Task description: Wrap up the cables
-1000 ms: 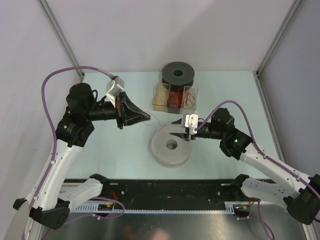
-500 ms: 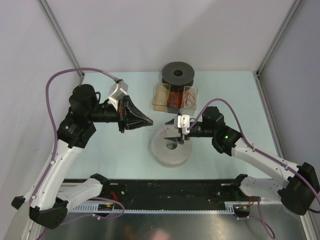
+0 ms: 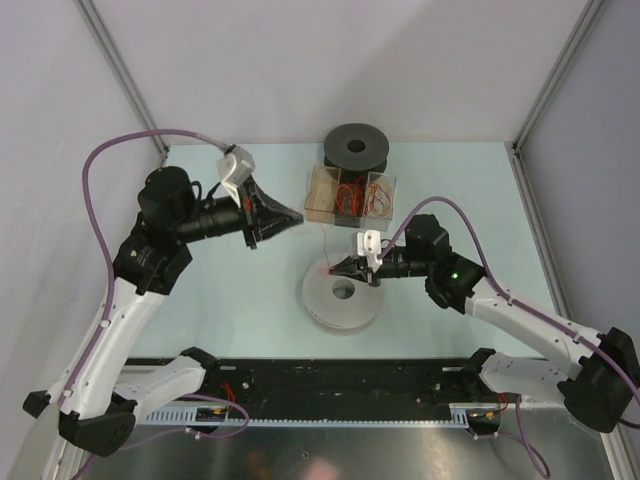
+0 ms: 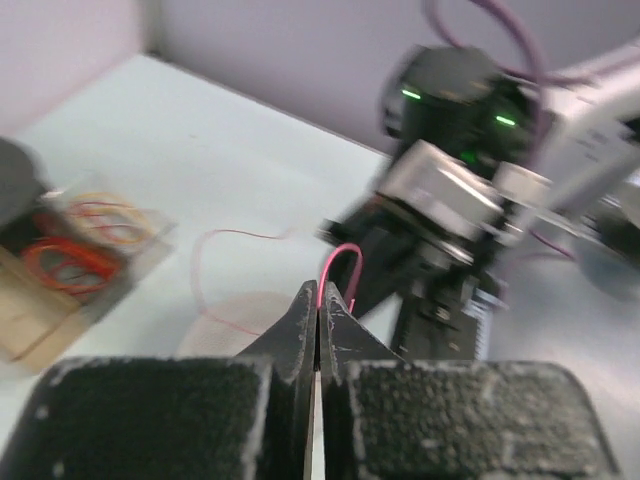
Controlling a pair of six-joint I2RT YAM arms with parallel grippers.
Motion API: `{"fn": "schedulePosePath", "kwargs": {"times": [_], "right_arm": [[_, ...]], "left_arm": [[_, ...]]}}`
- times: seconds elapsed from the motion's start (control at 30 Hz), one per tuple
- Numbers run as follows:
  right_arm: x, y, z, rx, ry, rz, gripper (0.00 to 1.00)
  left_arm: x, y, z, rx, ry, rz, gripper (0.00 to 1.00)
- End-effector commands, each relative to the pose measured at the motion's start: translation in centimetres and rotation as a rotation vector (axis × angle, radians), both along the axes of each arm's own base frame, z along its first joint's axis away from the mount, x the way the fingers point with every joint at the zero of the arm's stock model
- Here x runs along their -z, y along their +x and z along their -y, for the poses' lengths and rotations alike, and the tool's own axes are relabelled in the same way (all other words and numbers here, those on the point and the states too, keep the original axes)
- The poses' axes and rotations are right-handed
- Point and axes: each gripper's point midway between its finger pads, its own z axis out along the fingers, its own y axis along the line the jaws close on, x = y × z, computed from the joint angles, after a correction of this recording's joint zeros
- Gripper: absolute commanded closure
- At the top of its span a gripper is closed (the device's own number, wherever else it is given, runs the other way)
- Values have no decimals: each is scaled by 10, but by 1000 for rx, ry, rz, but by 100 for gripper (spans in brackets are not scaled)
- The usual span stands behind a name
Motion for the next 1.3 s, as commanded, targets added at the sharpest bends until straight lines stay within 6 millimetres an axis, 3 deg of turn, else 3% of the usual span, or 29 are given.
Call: {"fn": "schedulePosePath", "kwargs": {"times": [0.0, 0.13, 0.2, 0.4, 0.57, 0.63, 0.7, 0.87, 1.0, 1.03, 1.07, 1.2, 1.27], "right_arm": [[-9, -26, 9, -64, -21, -54, 100], [-6, -40, 16, -85, -39, -75, 100], [-6, -44, 19, -86, -42, -75, 100], [-7, -47, 29, -60, -44, -80, 100], [-8, -39, 35, -14, -40, -87, 99], [-7, -31, 37, 27, -45, -88, 82], [-4, -21, 41, 67, -52, -96, 73], [-5, -5, 47, 112, -38, -112, 96], [-10, -3, 47, 113, -18, -110, 100], [-11, -2, 47, 113, -16, -108, 96], [-11, -1, 46, 115, -14, -104, 85], [-15, 12, 43, 154, 5, -77, 33], [-17, 18, 40, 161, 15, -53, 22]], "left_arm": [[-35, 76, -35, -429, -2, 152, 100], [-46, 130, -73, -700, -6, 158, 100], [-45, 147, -89, -785, 7, 154, 100], [-27, 166, -112, -885, 51, 130, 100], [-23, 158, -110, -817, 31, 114, 100], [-30, 148, -102, -754, 0, 122, 100], [-40, 134, -91, -668, -35, 136, 100], [-57, 102, -71, -505, -104, 133, 100], [-57, 91, -65, -449, -120, 112, 100], [-58, 88, -63, -436, -124, 107, 100], [-58, 85, -62, -422, -130, 100, 100], [-65, 69, -55, -351, -153, 82, 100], [-69, 59, -49, -297, -163, 75, 100]]}}
